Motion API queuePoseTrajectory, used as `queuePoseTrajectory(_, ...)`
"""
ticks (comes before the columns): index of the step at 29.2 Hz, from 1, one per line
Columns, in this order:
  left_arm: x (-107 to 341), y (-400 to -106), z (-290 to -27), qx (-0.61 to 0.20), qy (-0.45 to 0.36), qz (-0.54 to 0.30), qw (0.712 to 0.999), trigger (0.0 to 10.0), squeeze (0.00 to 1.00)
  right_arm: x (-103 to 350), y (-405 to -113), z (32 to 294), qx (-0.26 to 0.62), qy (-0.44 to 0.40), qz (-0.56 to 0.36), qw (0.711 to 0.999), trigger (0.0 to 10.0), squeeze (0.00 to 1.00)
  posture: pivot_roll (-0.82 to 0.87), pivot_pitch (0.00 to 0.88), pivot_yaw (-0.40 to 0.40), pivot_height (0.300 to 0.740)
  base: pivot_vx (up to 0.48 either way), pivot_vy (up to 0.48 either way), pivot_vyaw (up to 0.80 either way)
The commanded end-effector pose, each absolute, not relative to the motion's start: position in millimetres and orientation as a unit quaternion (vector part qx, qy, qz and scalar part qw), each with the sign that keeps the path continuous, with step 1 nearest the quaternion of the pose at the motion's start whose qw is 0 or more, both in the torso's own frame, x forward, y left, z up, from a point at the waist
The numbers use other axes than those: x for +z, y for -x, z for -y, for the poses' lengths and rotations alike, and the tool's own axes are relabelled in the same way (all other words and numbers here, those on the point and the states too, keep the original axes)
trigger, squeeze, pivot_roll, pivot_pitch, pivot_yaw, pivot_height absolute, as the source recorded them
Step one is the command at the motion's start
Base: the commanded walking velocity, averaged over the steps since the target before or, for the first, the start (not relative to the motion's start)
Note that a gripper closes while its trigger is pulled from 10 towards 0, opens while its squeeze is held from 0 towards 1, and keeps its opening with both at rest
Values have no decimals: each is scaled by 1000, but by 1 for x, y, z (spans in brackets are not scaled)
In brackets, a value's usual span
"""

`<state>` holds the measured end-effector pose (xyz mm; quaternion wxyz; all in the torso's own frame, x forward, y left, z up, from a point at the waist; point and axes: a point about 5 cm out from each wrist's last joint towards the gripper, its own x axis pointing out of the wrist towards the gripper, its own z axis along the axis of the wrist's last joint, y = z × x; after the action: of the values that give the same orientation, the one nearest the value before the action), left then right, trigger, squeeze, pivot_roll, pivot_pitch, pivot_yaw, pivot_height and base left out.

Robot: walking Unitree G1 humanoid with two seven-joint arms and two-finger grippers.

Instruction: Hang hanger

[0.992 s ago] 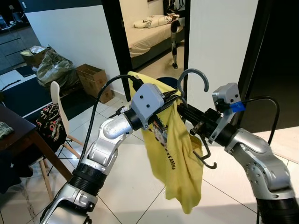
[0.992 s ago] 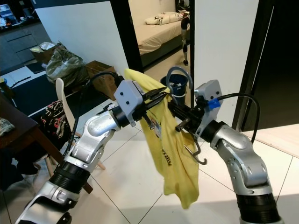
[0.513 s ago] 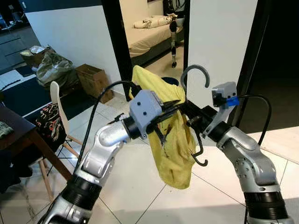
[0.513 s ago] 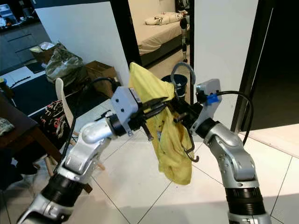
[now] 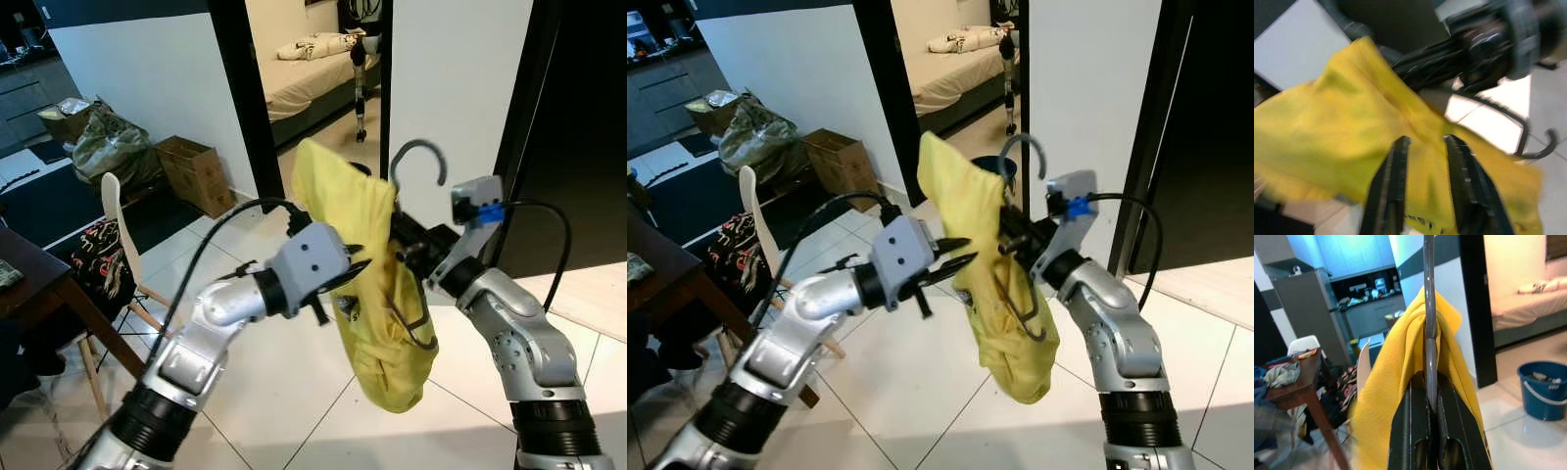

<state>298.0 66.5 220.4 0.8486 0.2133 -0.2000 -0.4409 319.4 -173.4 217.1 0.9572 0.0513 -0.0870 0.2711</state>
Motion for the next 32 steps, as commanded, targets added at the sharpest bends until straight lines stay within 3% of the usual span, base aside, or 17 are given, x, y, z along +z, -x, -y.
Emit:
queuePoseTrajectory(1, 224, -302, -76, -425, -222, 195, 855, 10000, 1000, 224, -319, 166, 287, -51, 110, 950, 10000, 0, -63, 0, 119, 740, 0, 0, 0)
queuePoseTrajectory(11, 302, -292, -105, -444, -192, 300, 822, 10000, 1000, 229, -311, 170, 335, -22, 122, 934, 10000, 0, -59, 0, 126, 740, 0, 0, 0)
queuePoseTrajectory(21, 325, -295, -122, -432, -225, 314, 815, 10000, 1000, 219, -303, 174, 372, 30, 96, 923, 10000, 0, -50, 0, 130, 740, 0, 0, 0)
queuePoseTrajectory(22, 330, -299, -136, -442, -261, 290, 808, 10000, 878, 214, -295, 181, 398, 60, 77, 912, 10000, 0, -48, 0, 140, 740, 0, 0, 0)
queuePoseTrajectory(24, 330, -299, -136, -442, -261, 290, 808, 10000, 878, 214, -295, 181, 398, 60, 77, 912, 10000, 0, -48, 0, 140, 740, 0, 0, 0)
queuePoseTrajectory(25, 329, -301, -151, -483, -305, 237, 786, 10000, 0, 214, -284, 185, 438, 93, 62, 892, 10000, 0, -50, 0, 155, 740, 0, 0, 0)
queuePoseTrajectory(28, 329, -301, -151, -483, -305, 237, 786, 10000, 0, 214, -284, 185, 438, 93, 62, 892, 10000, 0, -50, 0, 155, 740, 0, 0, 0)
queuePoseTrajectory(30, 324, -301, -176, -576, -385, 105, 713, 10000, 0, 220, -261, 176, 534, 129, 43, 835, 10000, 0, -52, 0, 172, 740, 0, 0, 0)
queuePoseTrajectory(32, 324, -301, -176, -576, -385, 105, 713, 10000, 0, 220, -261, 176, 534, 129, 43, 835, 10000, 0, -52, 0, 172, 740, 0, 0, 0)
